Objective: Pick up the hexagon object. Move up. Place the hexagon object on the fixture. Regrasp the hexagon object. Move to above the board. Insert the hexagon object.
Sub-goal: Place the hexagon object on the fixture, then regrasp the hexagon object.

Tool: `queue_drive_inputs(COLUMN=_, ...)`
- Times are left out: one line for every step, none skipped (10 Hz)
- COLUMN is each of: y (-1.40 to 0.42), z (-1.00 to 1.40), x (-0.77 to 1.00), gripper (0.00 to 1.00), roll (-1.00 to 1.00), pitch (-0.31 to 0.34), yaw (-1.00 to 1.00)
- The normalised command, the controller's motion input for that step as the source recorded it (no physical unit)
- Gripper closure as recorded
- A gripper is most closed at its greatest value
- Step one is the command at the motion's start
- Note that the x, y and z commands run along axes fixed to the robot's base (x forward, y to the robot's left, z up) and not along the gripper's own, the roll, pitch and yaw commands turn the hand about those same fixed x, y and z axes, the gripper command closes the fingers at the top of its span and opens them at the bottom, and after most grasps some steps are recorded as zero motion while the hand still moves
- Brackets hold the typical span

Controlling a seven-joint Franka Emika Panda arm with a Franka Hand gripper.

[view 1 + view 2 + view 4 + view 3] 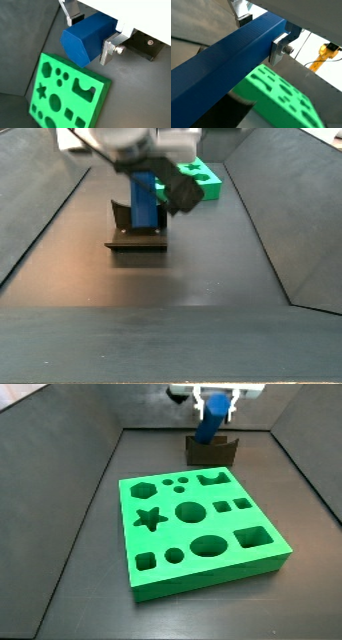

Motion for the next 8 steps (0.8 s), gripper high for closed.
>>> queue_drive_inputs(y=0.01, z=-0.85, x=0.10, gripper=1.00, roll=-0.05, pitch=-0.082, yaw=-0.05)
queue_drive_inputs(y=0.01, z=-0.61, x=0.09, gripper=1.00, roll=-0.06, pitch=-0.085, yaw=-0.02)
queue_drive_inputs(y=0.00, z=-0.44, x=0.07, gripper=1.00, roll=-0.06, pitch=-0.084, yaw=-0.01)
queue_drive_inputs(y=-0.02, z=-0.27, x=0.05, gripper=1.00, roll=-0.07, pitch=-0.086, yaw=0.01)
queue_drive_inputs(y=-0.02, z=-0.20, x=0.05, gripper=1.00, roll=-0.06, pitch=-0.088, yaw=0.02)
queue_drive_inputs(y=0.00, z=0.00, x=0.00, gripper=0.00, roll=0.00, pitch=0.000, yaw=0.00)
queue_drive_inputs(y=0.00, z=1.00, x=0.00, gripper=0.00, roll=0.01, pitch=0.044, yaw=0.00)
queue_drive_inputs(y=0.00, z=1.00, x=0.00, gripper=0.00, roll=0.02, pitch=0.045, yaw=0.00)
